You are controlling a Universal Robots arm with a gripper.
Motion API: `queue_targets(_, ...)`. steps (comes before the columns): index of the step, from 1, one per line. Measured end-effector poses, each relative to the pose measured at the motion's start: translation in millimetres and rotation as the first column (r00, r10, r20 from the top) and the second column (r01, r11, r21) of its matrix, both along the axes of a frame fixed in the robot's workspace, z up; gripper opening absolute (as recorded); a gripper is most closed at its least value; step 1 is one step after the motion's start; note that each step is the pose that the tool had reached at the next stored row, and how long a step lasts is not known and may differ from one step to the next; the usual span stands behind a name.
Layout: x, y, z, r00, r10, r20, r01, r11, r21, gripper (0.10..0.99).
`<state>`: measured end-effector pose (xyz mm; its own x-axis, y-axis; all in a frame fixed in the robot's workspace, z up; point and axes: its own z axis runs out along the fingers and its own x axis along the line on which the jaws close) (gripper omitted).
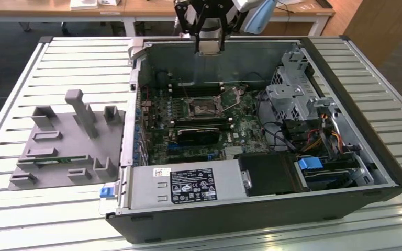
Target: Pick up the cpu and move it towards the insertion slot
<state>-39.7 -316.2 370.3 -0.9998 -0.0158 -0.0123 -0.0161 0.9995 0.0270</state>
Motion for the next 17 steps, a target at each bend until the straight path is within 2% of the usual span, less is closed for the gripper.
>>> queue_targets(2, 1.0, 3.5, -0.5, 1.0, 0.0, -0.0011, 0.0, 1.0, -0.001, 0.537)
queue_targets(10, 3.3, 11.4, -1.3, 1.0, 0.0, -0.0013, 0.0, 1.0, -0.001, 0.537)
queue_targets(17, 4.0, 12.0, -1.8, 1.0, 0.0, -0.0013, 0.0, 1.0, -0.001, 0.537)
